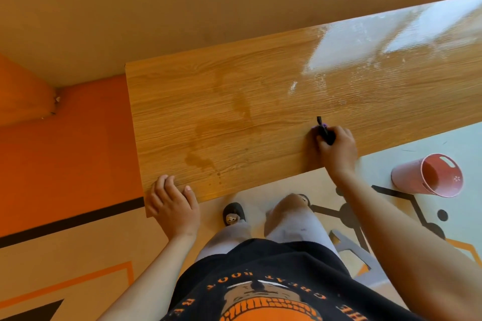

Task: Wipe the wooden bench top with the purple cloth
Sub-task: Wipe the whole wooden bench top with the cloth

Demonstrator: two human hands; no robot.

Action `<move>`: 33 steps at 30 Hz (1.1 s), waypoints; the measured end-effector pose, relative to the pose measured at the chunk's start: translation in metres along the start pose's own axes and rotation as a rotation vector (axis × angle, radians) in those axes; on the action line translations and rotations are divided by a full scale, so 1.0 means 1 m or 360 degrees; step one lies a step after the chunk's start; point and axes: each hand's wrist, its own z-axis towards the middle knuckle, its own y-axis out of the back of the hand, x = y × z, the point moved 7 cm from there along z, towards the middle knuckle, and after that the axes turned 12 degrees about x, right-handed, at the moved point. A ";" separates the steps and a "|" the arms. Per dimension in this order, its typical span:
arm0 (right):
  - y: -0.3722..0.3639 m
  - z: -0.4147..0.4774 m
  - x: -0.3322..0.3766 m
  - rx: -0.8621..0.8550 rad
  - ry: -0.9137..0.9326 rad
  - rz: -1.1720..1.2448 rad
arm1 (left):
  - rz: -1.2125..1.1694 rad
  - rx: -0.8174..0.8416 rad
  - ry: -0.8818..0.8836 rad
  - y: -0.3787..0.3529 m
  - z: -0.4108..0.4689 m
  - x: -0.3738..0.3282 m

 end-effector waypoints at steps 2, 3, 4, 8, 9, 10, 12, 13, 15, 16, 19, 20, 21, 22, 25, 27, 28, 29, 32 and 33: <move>-0.010 -0.004 0.010 -0.0049 -0.0088 -0.0001 | -0.0024 0.0001 0.0007 0.000 -0.001 0.001; -0.018 -0.008 0.023 -0.0039 -0.0055 0.0012 | -0.0034 -0.0005 0.0007 0.000 -0.002 0.001; -0.029 -0.013 0.038 0.0003 0.0020 0.0023 | -0.0044 -0.0014 0.0005 0.002 -0.002 0.001; -0.076 -0.038 0.100 0.0235 0.0422 0.0038 | -0.0082 0.0003 -0.0007 0.005 -0.002 -0.002; -0.081 -0.041 0.108 0.0261 0.0493 0.0020 | -0.0113 0.0013 0.0025 0.006 -0.001 -0.002; -0.083 -0.041 0.112 0.0274 0.0535 0.0004 | -0.0151 0.0025 0.0058 0.008 0.001 -0.002; -0.080 -0.037 0.110 0.0286 0.0604 -0.0036 | -0.0224 0.0029 0.0059 0.015 0.007 -0.001; -0.076 -0.033 0.106 0.0281 0.0631 -0.0062 | -0.0238 0.0026 0.0012 0.019 0.012 0.001; -0.064 -0.021 0.095 0.0242 0.0621 -0.0082 | -0.0208 0.0025 -0.0147 0.028 0.026 0.000; -0.055 -0.012 0.088 0.0214 0.0578 -0.0067 | -0.0186 0.0023 -0.0223 0.032 0.035 -0.001; -0.024 0.023 0.060 0.0108 0.0378 -0.0028 | -0.0131 -0.0018 -0.0275 0.042 0.075 -0.003; -0.012 0.036 0.049 0.0068 0.0298 -0.0027 | -0.0109 -0.0041 -0.0254 0.044 0.091 -0.002; 0.000 0.048 0.036 0.0036 0.0205 -0.0030 | -0.0093 -0.0058 -0.0219 0.045 0.108 -0.001; 0.011 0.059 0.024 0.0011 0.0107 -0.0033 | -0.0089 -0.0062 -0.0160 0.046 0.123 0.001; 0.033 0.083 0.002 -0.0051 -0.0124 -0.0095 | -0.0124 -0.0060 0.0063 0.042 0.152 0.009; 0.031 0.088 0.008 -0.0056 -0.0156 -0.0175 | -0.0138 -0.0090 0.0112 0.039 0.156 0.011; 0.024 0.087 0.017 -0.0039 -0.0120 -0.0199 | -0.0143 -0.0104 0.0108 0.037 0.155 0.011; 0.014 0.085 0.031 -0.0004 -0.0047 -0.0217 | -0.0151 -0.0116 0.0102 0.037 0.154 0.011; -0.026 0.067 0.083 0.0148 0.0264 -0.0219 | -0.0182 -0.0115 0.0116 0.035 0.154 0.014; -0.040 0.058 0.099 0.0197 0.0352 -0.0194 | -0.0192 -0.0115 0.0128 0.035 0.155 0.015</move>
